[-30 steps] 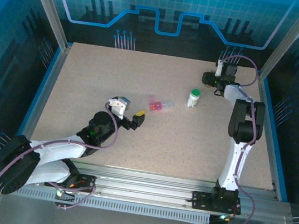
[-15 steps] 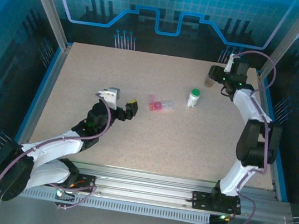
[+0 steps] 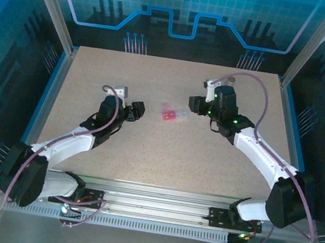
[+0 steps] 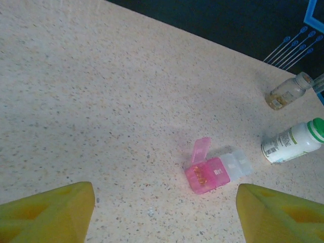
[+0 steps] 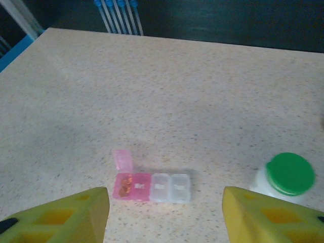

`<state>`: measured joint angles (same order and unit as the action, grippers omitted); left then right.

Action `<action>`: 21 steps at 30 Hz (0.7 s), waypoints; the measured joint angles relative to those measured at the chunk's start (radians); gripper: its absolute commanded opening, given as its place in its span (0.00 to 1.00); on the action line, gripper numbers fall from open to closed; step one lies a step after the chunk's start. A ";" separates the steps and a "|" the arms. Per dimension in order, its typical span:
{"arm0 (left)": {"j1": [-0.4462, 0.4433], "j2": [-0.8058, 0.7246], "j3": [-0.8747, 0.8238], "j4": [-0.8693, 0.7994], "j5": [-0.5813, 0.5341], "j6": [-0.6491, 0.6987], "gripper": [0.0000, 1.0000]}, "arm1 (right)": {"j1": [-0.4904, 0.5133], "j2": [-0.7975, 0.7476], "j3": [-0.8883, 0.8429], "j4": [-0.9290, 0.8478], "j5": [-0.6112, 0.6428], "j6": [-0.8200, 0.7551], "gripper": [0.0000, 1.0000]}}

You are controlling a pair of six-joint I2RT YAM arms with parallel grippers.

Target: Sort the pills into containers

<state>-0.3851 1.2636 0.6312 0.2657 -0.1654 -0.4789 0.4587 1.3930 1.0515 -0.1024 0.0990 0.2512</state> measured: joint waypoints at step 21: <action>0.075 0.463 0.256 -0.030 0.296 -0.173 0.59 | 0.068 0.494 0.254 -0.181 0.037 -0.050 0.66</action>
<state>-0.3103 1.7267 0.8867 0.2359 0.1303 -0.6518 0.5262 1.8866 1.3060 -0.2832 0.1364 0.2012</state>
